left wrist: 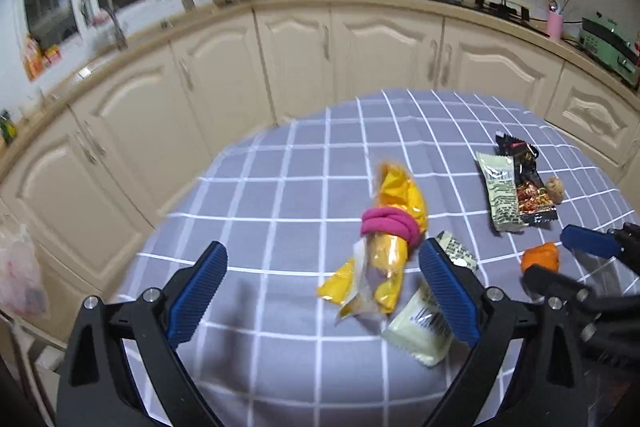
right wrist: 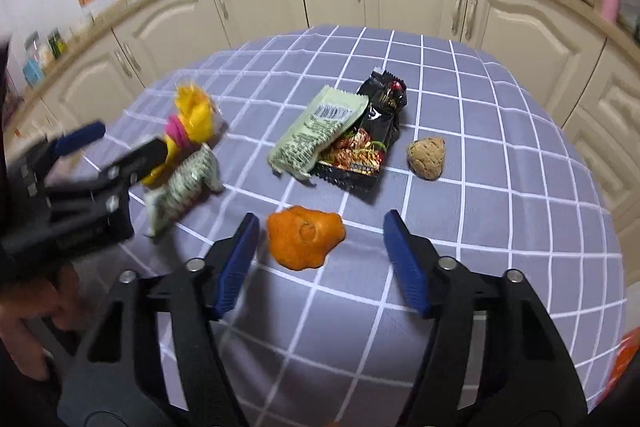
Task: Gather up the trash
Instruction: 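Grasp the yellow snack bag with the left tool while the right tool grasps the orange peel, then carry the yellow bag and orange peel to the blue bin and release both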
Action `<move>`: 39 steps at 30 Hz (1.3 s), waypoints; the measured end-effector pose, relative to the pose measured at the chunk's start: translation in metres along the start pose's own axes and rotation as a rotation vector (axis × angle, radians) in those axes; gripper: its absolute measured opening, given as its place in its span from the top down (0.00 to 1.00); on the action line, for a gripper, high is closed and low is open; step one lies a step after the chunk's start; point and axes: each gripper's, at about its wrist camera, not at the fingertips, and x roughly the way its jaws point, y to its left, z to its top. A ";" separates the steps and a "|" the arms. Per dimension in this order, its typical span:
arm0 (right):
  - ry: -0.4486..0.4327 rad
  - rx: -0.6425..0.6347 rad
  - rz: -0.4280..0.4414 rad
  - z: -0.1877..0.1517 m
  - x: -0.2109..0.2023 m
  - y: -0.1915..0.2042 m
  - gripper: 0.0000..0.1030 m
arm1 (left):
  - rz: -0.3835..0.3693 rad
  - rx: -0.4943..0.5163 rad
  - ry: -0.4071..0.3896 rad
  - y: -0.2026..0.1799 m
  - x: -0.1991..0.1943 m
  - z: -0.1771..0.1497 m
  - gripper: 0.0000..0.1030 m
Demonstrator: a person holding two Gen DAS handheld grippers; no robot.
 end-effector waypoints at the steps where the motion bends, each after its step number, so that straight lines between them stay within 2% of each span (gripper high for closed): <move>1: -0.002 -0.010 -0.007 -0.001 0.000 0.001 0.41 | -0.013 -0.007 0.014 0.001 0.005 0.002 0.09; 2: -0.008 -0.011 -0.003 -0.002 -0.001 0.001 0.46 | -0.022 -0.008 0.023 0.003 0.008 0.002 0.09; 3: -0.016 -0.007 -0.003 -0.003 -0.001 -0.001 0.50 | -0.037 -0.007 0.036 0.002 0.011 0.003 0.16; 4: -0.023 0.003 -0.002 -0.003 -0.002 -0.003 0.62 | -0.056 -0.002 0.055 0.002 0.015 0.003 0.23; 5: -0.025 0.008 0.007 -0.003 -0.002 -0.004 0.62 | -0.069 0.004 0.080 0.001 0.020 0.003 0.37; 7: -0.034 0.008 0.007 -0.004 -0.003 -0.004 0.62 | -0.081 0.004 0.081 0.001 0.022 0.004 0.46; 8: -0.037 0.003 0.001 -0.004 -0.003 -0.003 0.62 | -0.089 0.002 0.076 0.002 0.021 0.003 0.56; 9: -0.042 0.000 0.001 -0.004 -0.004 -0.002 0.63 | -0.094 0.001 0.072 0.002 0.021 0.003 0.69; 10: -0.051 0.007 0.011 -0.004 -0.006 -0.004 0.63 | -0.102 -0.003 0.067 0.003 0.020 0.002 0.76; 11: -0.061 0.024 0.029 -0.003 -0.007 -0.006 0.63 | -0.113 -0.013 0.061 0.005 0.020 0.002 0.78; 16: -0.104 0.108 0.077 -0.004 -0.014 -0.023 0.63 | -0.132 -0.071 0.005 0.017 0.011 0.001 0.81; 23: -0.151 0.153 0.154 -0.001 -0.024 -0.032 0.63 | -0.149 -0.112 -0.075 0.019 -0.015 -0.005 0.82; 31: -0.231 0.131 0.173 -0.018 -0.086 -0.025 0.63 | -0.183 -0.121 -0.176 0.000 -0.089 -0.034 0.82; 39: -0.322 0.130 0.157 -0.043 -0.153 -0.037 0.62 | -0.223 -0.117 -0.243 -0.033 -0.157 -0.060 0.82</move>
